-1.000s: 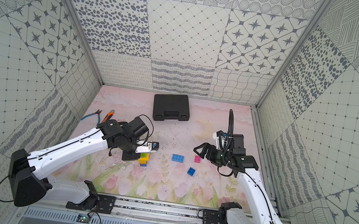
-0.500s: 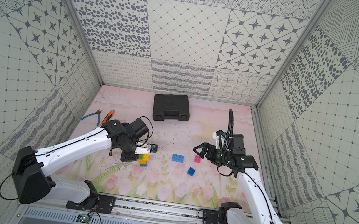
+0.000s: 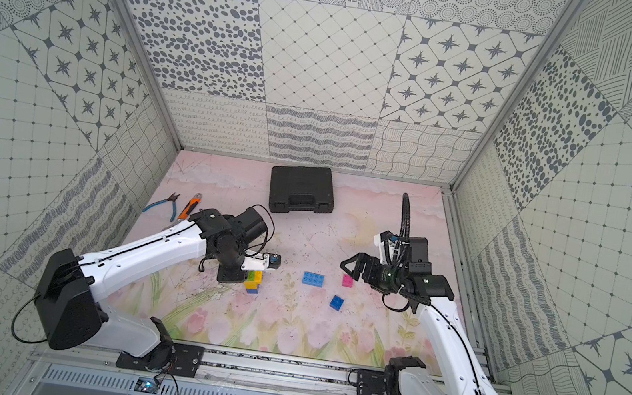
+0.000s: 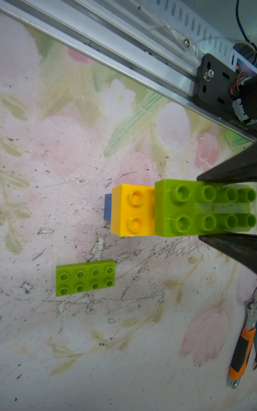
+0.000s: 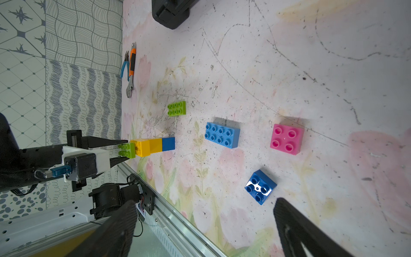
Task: Assemble a spoon with lego
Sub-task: Assemble the lego brick with the lego brick.
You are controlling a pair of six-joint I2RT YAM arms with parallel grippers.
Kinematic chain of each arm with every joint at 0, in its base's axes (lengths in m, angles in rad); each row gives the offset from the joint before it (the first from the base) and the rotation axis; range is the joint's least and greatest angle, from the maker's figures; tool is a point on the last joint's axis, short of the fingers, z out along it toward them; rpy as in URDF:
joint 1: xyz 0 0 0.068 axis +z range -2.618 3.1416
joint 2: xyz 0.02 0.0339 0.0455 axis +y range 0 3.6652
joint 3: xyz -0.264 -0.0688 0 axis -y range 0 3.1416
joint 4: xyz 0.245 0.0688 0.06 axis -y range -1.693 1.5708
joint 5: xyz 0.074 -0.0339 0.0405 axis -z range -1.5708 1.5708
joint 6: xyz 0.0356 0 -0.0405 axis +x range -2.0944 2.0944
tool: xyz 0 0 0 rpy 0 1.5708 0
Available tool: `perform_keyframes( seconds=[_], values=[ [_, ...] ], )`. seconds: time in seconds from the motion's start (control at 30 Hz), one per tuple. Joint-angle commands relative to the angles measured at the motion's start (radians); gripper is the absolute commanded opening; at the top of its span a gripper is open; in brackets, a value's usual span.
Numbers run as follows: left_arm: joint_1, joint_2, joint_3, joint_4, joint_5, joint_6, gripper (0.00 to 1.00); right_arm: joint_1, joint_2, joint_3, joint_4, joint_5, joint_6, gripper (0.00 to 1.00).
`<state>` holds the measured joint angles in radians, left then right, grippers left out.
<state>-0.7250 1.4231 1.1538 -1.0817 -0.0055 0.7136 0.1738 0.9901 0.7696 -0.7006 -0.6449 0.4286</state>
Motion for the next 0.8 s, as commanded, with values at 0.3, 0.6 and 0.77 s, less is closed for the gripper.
perform_keyframes(
  seconds=[0.3, 0.6, 0.77],
  values=[
    [0.002, -0.001, -0.020, 0.024, 0.033, 0.015, 0.34, 0.004, -0.017, -0.018, 0.005, 0.016, -0.032, 0.98],
    [0.003, 0.010, -0.032, 0.038, 0.041, 0.012, 0.34, 0.003, -0.024, -0.018, 0.004, 0.019, -0.032, 0.98],
    [0.002, 0.001, -0.051, 0.041, 0.050, 0.010, 0.35, 0.004, -0.026, -0.019, 0.001, 0.022, -0.034, 0.98]
  ],
)
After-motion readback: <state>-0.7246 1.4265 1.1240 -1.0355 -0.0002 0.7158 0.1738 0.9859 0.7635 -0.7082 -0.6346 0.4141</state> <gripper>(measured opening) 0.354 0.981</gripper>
